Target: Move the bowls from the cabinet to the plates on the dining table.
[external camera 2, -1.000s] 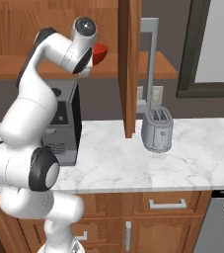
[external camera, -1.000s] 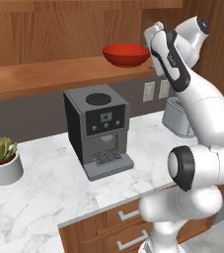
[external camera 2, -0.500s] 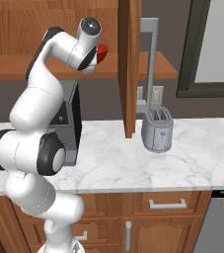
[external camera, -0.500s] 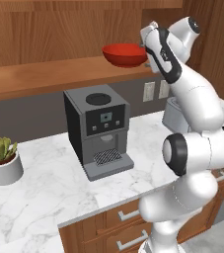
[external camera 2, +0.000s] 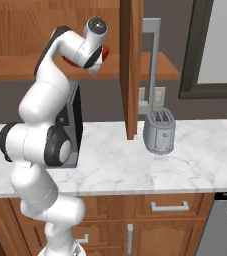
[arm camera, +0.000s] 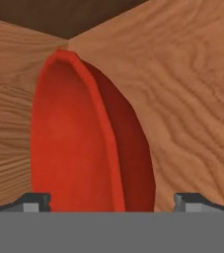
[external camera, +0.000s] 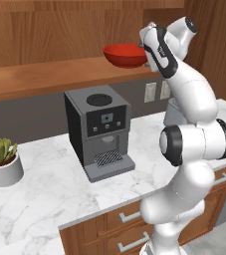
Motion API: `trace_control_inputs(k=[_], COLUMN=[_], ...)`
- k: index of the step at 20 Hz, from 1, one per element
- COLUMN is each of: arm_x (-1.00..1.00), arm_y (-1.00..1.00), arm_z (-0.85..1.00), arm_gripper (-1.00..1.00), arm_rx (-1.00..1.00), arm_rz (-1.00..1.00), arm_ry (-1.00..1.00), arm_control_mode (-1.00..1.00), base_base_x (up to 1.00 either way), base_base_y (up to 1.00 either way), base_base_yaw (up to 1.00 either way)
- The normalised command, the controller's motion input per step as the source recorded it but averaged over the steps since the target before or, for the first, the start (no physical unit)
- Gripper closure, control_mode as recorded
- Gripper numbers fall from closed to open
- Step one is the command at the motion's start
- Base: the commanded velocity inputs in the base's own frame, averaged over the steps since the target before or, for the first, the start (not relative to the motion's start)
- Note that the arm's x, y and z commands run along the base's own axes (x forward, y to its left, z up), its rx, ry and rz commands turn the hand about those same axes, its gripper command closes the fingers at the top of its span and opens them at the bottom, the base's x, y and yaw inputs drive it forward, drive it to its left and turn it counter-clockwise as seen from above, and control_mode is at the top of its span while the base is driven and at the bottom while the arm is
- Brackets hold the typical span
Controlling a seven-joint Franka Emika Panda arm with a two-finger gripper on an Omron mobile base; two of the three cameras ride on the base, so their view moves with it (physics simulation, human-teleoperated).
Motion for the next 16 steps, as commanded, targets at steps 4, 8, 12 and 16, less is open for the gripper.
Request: trace_control_inputs(k=[4, 8, 12, 16], arm_x=[0.16, 0.09, 0.09, 0.02], arm_y=[-0.09, -0.07, -0.04, -0.05], arm_z=[-0.11, -0.15, -0.13, -0.06], arm_gripper=[1.00, 1.00, 1.00, 1.00], arm_rx=[0.00, 0.00, 0.00, 0.00], arm_rz=[0.02, 0.01, 0.02, 0.03], arm_ry=[-0.02, -0.03, -0.03, -0.03], arm_control_mode=[-1.00, -1.00, -1.00, -1.00], base_base_x=[0.00, 0.00, 0.00, 0.00], base_base_y=[0.00, 0.00, 0.00, 0.00], base_base_yaw=[0.00, 0.00, 0.00, 0.00])
